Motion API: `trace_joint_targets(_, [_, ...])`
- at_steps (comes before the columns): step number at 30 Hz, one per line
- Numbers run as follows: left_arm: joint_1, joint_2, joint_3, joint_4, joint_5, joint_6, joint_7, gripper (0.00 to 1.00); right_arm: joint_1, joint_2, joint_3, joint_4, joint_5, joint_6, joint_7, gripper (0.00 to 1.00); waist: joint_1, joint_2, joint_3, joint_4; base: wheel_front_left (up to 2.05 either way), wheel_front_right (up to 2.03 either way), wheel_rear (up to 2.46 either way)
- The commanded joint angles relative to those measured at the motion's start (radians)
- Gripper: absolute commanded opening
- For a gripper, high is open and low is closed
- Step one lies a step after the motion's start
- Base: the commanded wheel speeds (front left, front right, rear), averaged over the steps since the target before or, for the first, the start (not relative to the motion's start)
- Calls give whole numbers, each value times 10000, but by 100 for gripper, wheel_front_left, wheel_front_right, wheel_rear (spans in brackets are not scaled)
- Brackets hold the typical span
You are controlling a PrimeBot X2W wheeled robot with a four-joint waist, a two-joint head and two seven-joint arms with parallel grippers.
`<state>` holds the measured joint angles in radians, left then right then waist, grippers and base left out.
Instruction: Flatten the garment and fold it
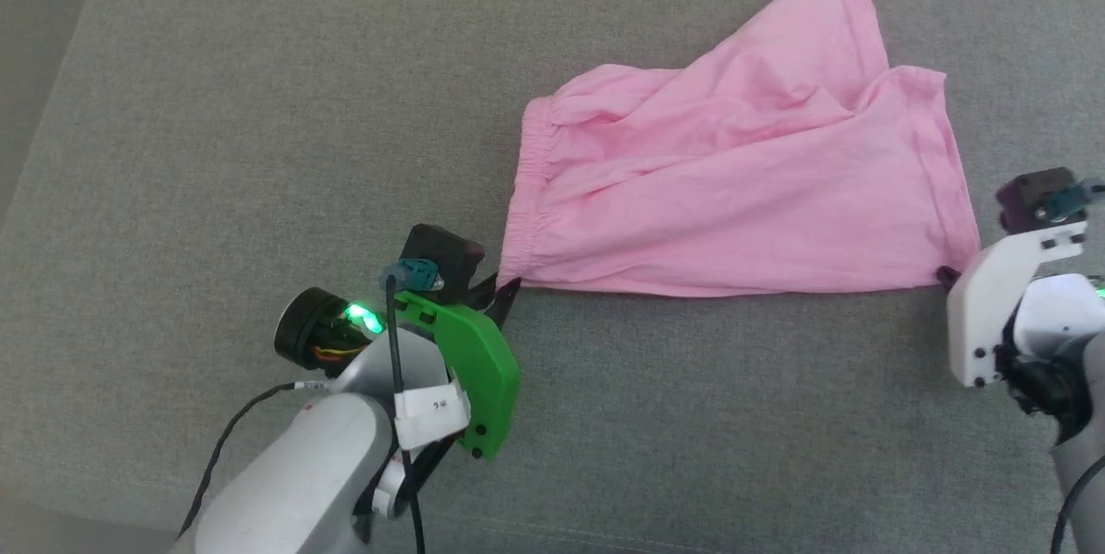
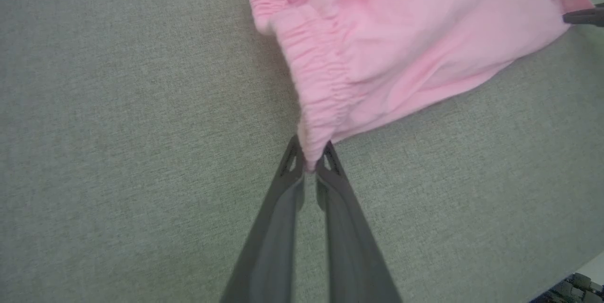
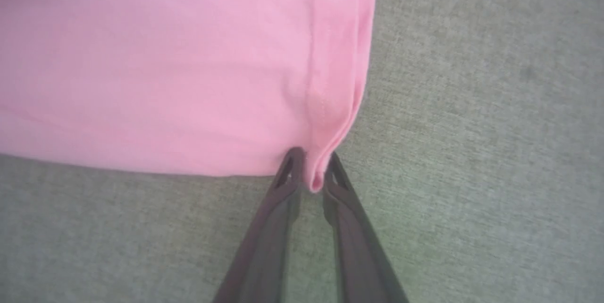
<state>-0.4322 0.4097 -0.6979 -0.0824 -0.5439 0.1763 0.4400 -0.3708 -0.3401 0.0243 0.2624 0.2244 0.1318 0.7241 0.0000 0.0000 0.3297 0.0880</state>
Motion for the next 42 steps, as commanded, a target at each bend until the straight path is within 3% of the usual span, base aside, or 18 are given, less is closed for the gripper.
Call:
trace_joint_targets(1, [-21,73,-3,73,47,-7,-25,0,317,141,227,262,144,-11,-21,0,0,0,-122,-42,0,0,0])
trace_joint_targets(11, [190,566,56,196,-216,-236,137,0,220,-884,360,-688,1511,-11,-1191,0,0,0,-1418,-453,0,0,0])
trace_joint_targets(22, [-676,1936,858,-1121,-744,-853,956,0,-670,-2152,151,-2343,3940,-11,-674,0,0,0,-2556,-927,0,0,0])
trace_joint_targets(30, [-2123,2618,1862,-2037,-1635,-1242,1876,0,-2023,-2413,-104,-2987,4850,-11,-66,0,0,0,-2738,-1135,0,0,0])
trace_joint_targets(42, [-5042,2845,2466,-1691,-2634,-2074,3407,0,-4537,-2717,193,-3159,5252,-11,442,0,0,0,-1727,-1351,0,0,0])
